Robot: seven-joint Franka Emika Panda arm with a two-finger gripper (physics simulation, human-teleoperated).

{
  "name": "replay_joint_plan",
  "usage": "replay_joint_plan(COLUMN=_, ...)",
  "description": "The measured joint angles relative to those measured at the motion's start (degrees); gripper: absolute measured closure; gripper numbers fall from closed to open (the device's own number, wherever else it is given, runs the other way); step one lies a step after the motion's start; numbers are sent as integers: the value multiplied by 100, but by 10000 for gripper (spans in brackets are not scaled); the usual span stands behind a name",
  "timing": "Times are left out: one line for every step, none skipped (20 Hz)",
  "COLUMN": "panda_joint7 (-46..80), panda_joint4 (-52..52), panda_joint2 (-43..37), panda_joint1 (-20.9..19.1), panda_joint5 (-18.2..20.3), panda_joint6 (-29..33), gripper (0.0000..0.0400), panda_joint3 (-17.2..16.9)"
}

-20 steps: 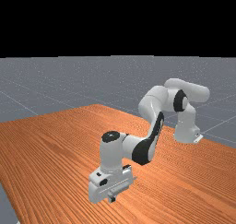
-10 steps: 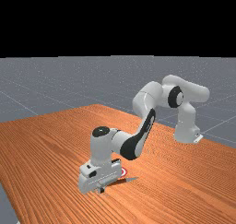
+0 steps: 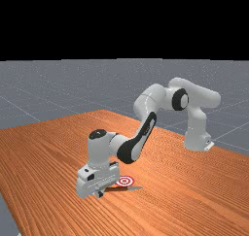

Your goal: Pick up the pen and put it to the marker

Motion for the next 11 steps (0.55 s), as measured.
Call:
replay_joint_plan(panda_joint7=-32, panda_joint4=-8, panda_joint2=-4, panda_joint1=-38, panda_joint5=3, panda_joint6=5, gripper=400, panda_joint3=-4)
replay_joint_plan(panda_joint7=-86, panda_joint4=-15, panda_joint2=-8, panda_joint1=-77, panda_joint5=1, panda_joint6=9, gripper=400, panda_joint3=-4)
replay_joint_plan(panda_joint7=-125, panda_joint4=-18, panda_joint2=-10, panda_joint1=-115, panda_joint5=4, panda_joint6=12, gripper=400, panda_joint3=-6)
replay_joint_plan(panda_joint7=-165, panda_joint4=-16, panda_joint2=-9, panda_joint1=-164, panda_joint5=11, panda_joint6=12, gripper=400, panda_joint3=-10)
replay_joint_plan(panda_joint7=-222, panda_joint4=-685, panda_joint2=-355, panda_joint1=-211, panda_joint5=-17, panda_joint6=337, gripper=368, panda_joint3=-1)
replay_joint_plan(panda_joint7=-244, panda_joint4=-1443, panda_joint2=-747, panda_joint1=-381, panda_joint5=218, panda_joint6=678, gripper=385, panda_joint3=186)
replay_joint_plan(panda_joint7=-313, panda_joint4=-2196, panda_joint2=-1136, panda_joint1=-471, panda_joint5=277, panda_joint6=1031, gripper=391, panda_joint3=263)
replay_joint_plan(panda_joint7=-358, panda_joint4=-2865, panda_joint2=-1479, panda_joint1=-541, panda_joint5=313, panda_joint6=1353, gripper=394, panda_joint3=314)
replay_joint_plan(panda_joint7=-267, panda_joint4=-3371, panda_joint2=-1757, panda_joint1=-339, panda_joint5=-31, panda_joint6=1622, gripper=397, panda_joint3=64)
replay_joint_plan(panda_joint7=-199, panda_joint4=-3674, panda_joint2=-1912, panda_joint1=-335, panda_joint5=-18, panda_joint6=1767, gripper=398, panda_joint3=50)
replay_joint_plan(panda_joint7=-16, panda_joint4=-3995, panda_joint2=-2047, panda_joint1=-307, panda_joint5=15, panda_joint6=2152, gripper=399, panda_joint3=5)
